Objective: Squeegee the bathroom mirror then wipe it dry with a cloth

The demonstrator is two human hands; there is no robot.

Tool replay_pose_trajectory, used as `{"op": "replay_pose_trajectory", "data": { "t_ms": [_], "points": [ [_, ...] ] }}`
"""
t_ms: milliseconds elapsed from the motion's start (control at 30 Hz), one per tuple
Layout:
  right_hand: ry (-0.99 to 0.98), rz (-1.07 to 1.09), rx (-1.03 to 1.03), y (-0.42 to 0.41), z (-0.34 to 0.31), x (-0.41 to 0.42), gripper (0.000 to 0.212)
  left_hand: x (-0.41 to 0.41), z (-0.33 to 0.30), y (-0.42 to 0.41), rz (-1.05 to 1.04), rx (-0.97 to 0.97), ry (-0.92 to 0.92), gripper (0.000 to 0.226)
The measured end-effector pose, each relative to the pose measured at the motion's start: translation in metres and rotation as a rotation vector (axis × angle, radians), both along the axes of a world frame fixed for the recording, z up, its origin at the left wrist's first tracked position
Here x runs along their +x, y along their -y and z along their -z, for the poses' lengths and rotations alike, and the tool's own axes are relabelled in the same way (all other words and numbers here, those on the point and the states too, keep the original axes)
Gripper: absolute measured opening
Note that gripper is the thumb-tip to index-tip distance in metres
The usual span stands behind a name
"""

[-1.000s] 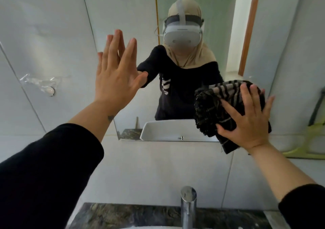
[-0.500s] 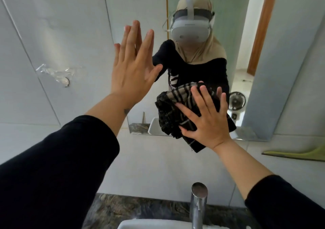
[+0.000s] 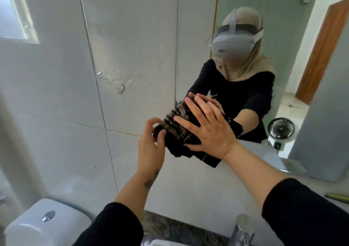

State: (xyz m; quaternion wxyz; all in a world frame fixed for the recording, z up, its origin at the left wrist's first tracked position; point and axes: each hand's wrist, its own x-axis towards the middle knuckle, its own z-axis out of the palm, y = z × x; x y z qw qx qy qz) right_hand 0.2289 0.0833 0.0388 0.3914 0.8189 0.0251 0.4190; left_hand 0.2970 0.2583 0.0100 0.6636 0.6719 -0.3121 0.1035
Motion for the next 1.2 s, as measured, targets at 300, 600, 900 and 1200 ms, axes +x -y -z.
{"op": "replay_pose_trajectory", "data": {
  "t_ms": [300, 600, 900, 1200],
  "points": [
    [-0.241, -0.13, 0.227, -0.069, -0.061, 0.042, 0.082, 0.035, -0.06, -0.083, -0.251, -0.013, 0.23, 0.042],
    [-0.322, -0.033, 0.259, -0.125, -0.096, 0.121, 0.092, 0.115, -0.076, -0.112, -0.307, 0.33, 0.247, 0.034],
    [-0.166, 0.01, 0.418, -0.135, -0.053, 0.148, 0.097, 0.144, -0.067, -0.101, -0.385, 0.665, 0.192, 0.054],
    [-0.269, -0.028, 0.906, -0.165, -0.03, 0.126, 0.094, 0.122, -0.023, -0.095, -0.172, 0.648, -0.075, 0.066]
  ]
}}
